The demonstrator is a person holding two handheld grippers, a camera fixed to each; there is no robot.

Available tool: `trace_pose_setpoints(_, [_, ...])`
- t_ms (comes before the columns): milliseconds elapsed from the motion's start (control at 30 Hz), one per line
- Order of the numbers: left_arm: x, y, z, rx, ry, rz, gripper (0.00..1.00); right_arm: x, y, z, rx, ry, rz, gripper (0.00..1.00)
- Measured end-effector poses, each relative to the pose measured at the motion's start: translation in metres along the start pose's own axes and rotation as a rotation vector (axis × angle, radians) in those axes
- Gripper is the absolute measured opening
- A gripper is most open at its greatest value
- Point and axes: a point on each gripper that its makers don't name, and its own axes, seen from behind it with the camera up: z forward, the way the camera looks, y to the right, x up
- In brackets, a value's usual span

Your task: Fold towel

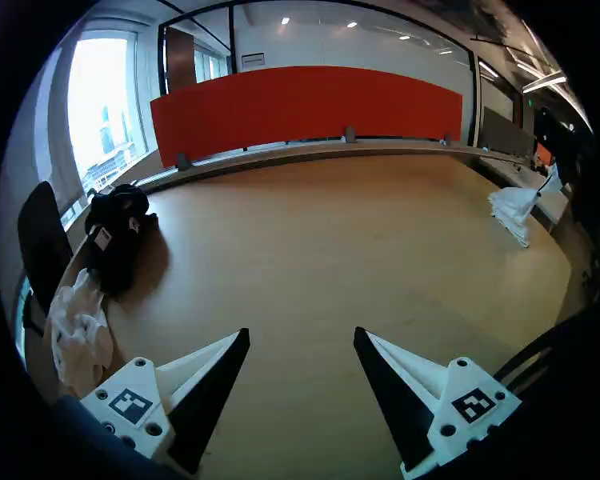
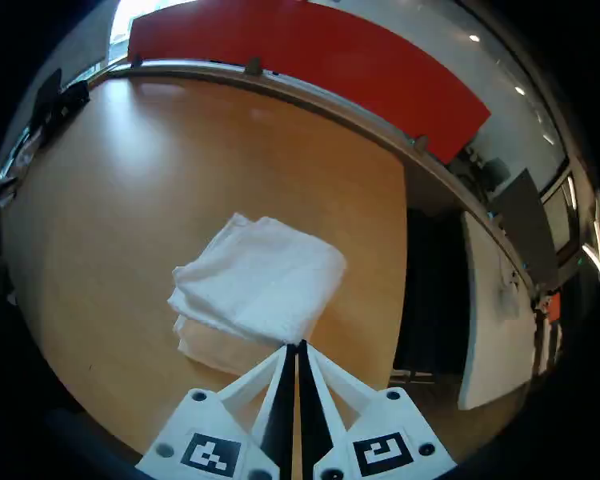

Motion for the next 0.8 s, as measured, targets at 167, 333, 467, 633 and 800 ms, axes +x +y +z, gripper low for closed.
trace_pose_setpoints(167, [-0.002,0.000,-0.002,0.003,-0.002,0.001,0.97,-0.011,0.000,0.006,0.005,-0.026,0.013,0.02])
trace_pose_setpoints(333, [-0.003,-0.002,-0.004,0.009,-0.003,0.003,0.97,-0.022,0.000,0.012,0.009,-0.055,0.020,0.02])
trace_pose_setpoints(467, [-0.003,-0.003,-0.006,0.013,-0.004,0.006,0.97,-0.032,-0.001,0.017,0.016,-0.083,0.025,0.02])
trace_pose_setpoints(633, [-0.004,-0.005,-0.008,0.019,-0.008,0.009,0.97,-0.042,-0.002,0.023,0.025,-0.113,0.020,0.02])
trace_pose_setpoints(800, [-0.006,-0.006,-0.009,0.025,-0.010,0.009,0.97,-0.049,0.001,0.026,0.025,-0.135,0.014,0.02])
